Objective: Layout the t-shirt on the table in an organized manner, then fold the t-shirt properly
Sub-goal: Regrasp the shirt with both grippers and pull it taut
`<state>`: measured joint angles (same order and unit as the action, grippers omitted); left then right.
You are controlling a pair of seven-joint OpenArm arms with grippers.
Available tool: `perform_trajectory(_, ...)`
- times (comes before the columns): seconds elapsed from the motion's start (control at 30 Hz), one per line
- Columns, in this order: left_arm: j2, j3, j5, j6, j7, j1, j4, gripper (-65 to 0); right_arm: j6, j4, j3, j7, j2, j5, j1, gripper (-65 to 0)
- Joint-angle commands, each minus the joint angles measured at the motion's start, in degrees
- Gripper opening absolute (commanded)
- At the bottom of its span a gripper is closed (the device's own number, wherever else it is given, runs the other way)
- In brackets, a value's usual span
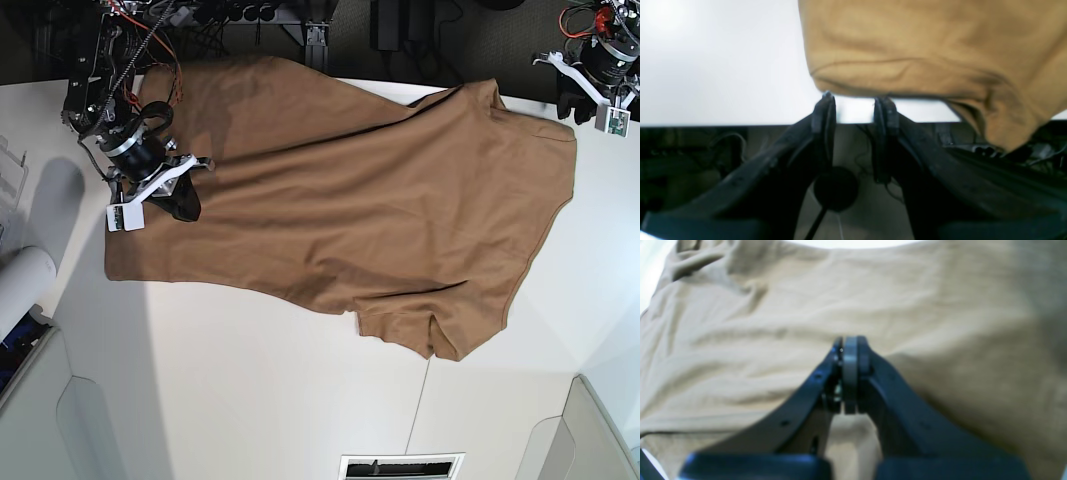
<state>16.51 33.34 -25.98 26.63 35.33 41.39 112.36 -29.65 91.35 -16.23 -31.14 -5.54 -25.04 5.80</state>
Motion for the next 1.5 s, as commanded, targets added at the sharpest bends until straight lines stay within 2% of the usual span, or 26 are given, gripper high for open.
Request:
perform_trajectory(0.0, 0.68, 0.35, -0.35, 1.18, -1.22, 0.28, -0.20, -42.6, -0.59, 0.76, 0.17, 1.11, -0.37, -0.66, -0.74, -65.0)
perform_trajectory(0.07, 0.68, 0.35, -0.35, 3.21, -1.29, -0.24, -1.97, -42.6, -0.59, 0.76, 0.79, 1.11, -0.33, -0.37, -0.72, -65.0)
perform_trajectory(0.17, 0.68, 0.35, -0.35, 3.63, -2.51, -0.94, -4.50, -42.6, -0.59, 0.76, 1.66, 1.11, -0.31, 0.68, -0.70, -65.0)
perform_trajectory(0.43, 1.40, 0.09, -0.37, 3.63, -3.39, -6.01, -8.66, -42.6, -0.57, 0.76, 2.23, 1.09, -0.31, 0.66, -0.68, -65.0)
perform_trajectory(0.57, 2.89, -2.16, -0.33, 3.63, -3.41, -7.50, -9.18, -42.6, -0.55, 0.76, 2.23, 1.09, -0.31, 0.63, -0.68, -65.0)
perform_trajectory(1.03, 2.86, -8.20, -1.62, 3.61, -1.88, -19.63, -9.20, -42.6, -0.55, 0.76, 2.23, 1.09, -0.31, 0.66, -0.70, -65.0)
perform_trajectory(1.17, 2.84, -15.43, 3.19, 3.28, -3.04, -21.88, -9.79, -42.6, -0.55, 0.76, 2.23, 1.09, -0.28, 0.63, -0.70, -65.0)
perform_trajectory(1.3, 2.84, -21.70, 9.73, -0.61, -3.63, -24.96, -13.68, -42.6, -0.55, 0.76, 2.23, 1.07, -0.31, 0.68, -0.68, -65.0)
perform_trajectory(1.47, 2.89, -22.56, 11.28, -0.96, -1.95, -26.69, -17.44, -42.6, -0.55, 0.76, 2.23, 1.07, -0.31, 1.73, -0.70, -65.0)
